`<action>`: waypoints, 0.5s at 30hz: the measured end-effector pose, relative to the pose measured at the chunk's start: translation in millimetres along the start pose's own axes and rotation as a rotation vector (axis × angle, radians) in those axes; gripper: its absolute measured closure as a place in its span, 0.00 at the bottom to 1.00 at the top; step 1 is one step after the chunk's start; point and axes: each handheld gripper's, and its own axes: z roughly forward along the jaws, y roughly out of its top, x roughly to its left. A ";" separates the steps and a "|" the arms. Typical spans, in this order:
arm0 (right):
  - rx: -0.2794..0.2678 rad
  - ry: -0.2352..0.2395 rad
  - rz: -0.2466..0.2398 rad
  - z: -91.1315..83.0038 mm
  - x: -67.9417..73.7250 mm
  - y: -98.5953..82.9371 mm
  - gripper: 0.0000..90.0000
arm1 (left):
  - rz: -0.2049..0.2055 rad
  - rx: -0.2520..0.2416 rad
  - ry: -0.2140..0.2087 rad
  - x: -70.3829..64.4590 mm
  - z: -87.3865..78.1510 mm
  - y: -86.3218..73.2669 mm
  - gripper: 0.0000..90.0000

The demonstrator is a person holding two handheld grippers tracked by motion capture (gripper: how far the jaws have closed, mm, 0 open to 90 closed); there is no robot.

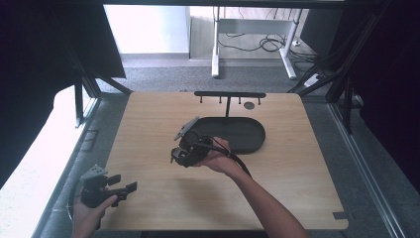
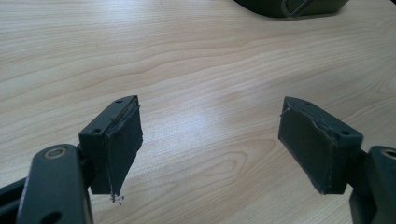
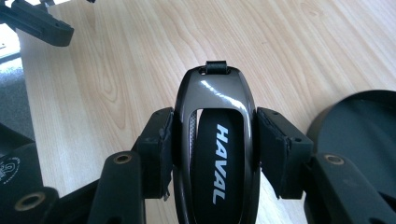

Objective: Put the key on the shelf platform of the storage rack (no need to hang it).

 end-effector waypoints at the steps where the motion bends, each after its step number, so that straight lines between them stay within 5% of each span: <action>1: 0.000 0.000 0.000 0.0 0.0 0.0 0.55 | 0.000 0.000 0.000 0.0 0.0 0.0 0.24; 15: -0.012 -0.054 0.047 -22.8 -20.9 -16.3 0.55 | 0.000 0.004 0.000 -0.7 1.2 -0.2 0.24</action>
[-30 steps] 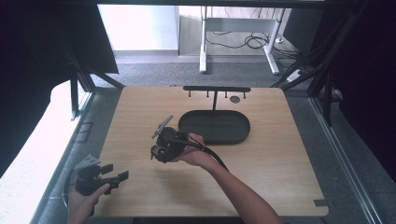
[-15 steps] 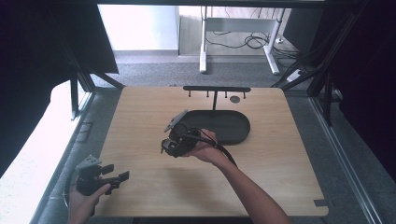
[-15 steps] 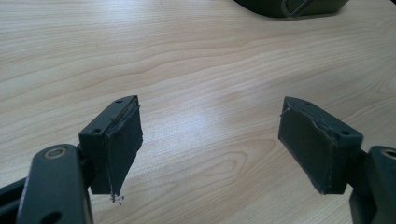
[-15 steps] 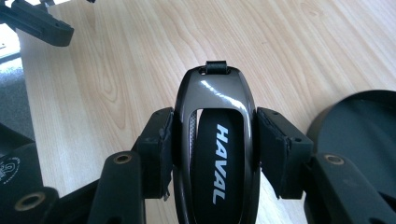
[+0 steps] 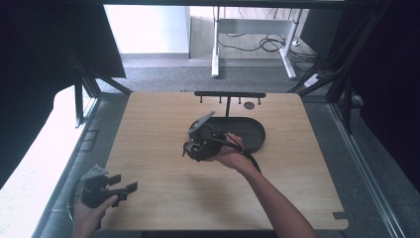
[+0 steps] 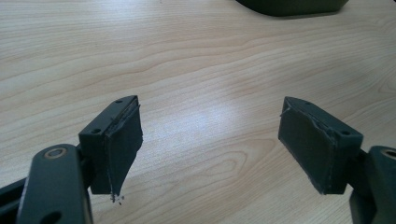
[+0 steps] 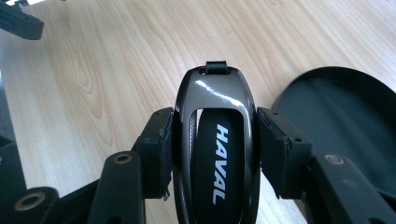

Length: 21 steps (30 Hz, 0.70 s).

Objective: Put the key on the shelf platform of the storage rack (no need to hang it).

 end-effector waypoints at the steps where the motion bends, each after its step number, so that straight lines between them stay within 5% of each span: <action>1: 0.000 0.000 0.000 0.0 0.0 0.0 0.55 | 0.001 0.001 -0.001 0.0 0.1 0.0 0.24; 21: -0.002 -0.054 0.055 -12.8 -26.1 -13.5 0.55 | 0.001 0.003 0.000 -0.3 0.5 -0.1 0.24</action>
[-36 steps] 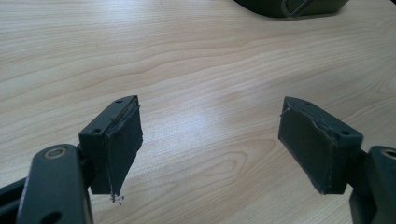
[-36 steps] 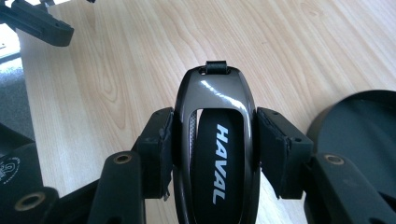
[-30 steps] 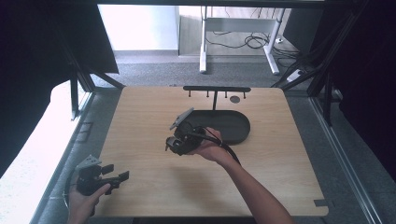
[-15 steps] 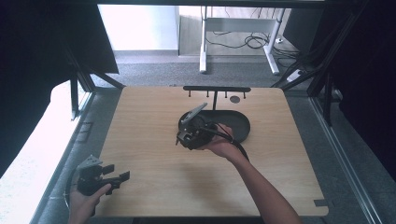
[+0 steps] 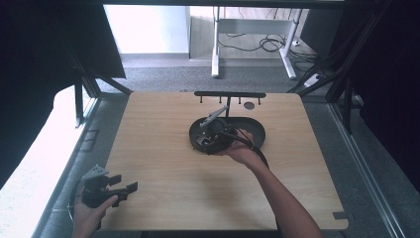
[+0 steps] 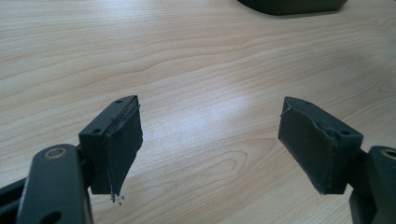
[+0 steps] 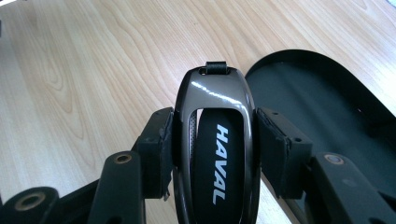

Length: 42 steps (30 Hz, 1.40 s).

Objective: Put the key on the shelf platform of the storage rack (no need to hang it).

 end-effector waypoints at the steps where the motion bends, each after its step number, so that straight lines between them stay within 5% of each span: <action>1: -0.001 0.000 0.005 -0.1 -0.9 -0.3 0.55 | 0.000 0.000 0.000 0.1 -0.1 0.0 0.24; 24: 0.018 -0.064 0.092 0.7 -40.1 -18.2 0.55 | 0.000 0.001 0.001 -0.2 0.2 -0.1 0.24; 42: 0.055 -0.104 0.161 22.2 -74.4 -29.4 0.55 | -0.003 -0.002 0.003 0.6 0.0 -0.2 0.24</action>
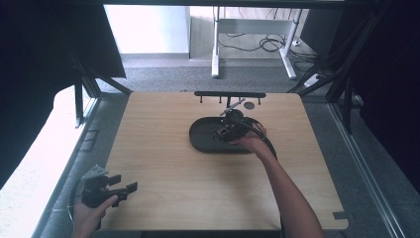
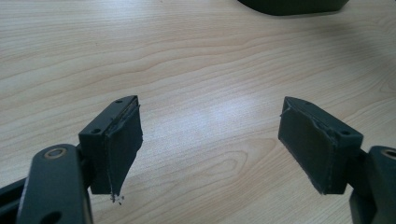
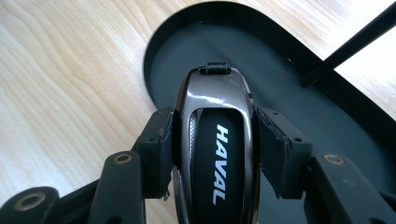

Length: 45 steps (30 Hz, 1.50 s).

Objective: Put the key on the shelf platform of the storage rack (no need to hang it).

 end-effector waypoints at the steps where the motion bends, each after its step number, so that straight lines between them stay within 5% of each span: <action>1: 0.003 -0.003 0.003 4.7 -4.0 0.1 0.55 | -0.001 -0.001 0.000 0.5 -0.3 0.0 0.24; 24: 0.039 -0.041 0.041 53.3 -30.3 -6.2 0.54 | -0.004 0.005 -0.002 1.2 1.4 -0.5 0.24; 41: 0.155 -0.136 0.022 80.6 -43.3 -25.4 0.54 | -0.001 0.015 -0.007 0.2 3.6 -1.0 0.24; 45: 0.163 -0.124 0.029 83.7 -45.0 -27.1 0.54 | -0.001 0.015 -0.007 0.6 3.4 -1.0 0.24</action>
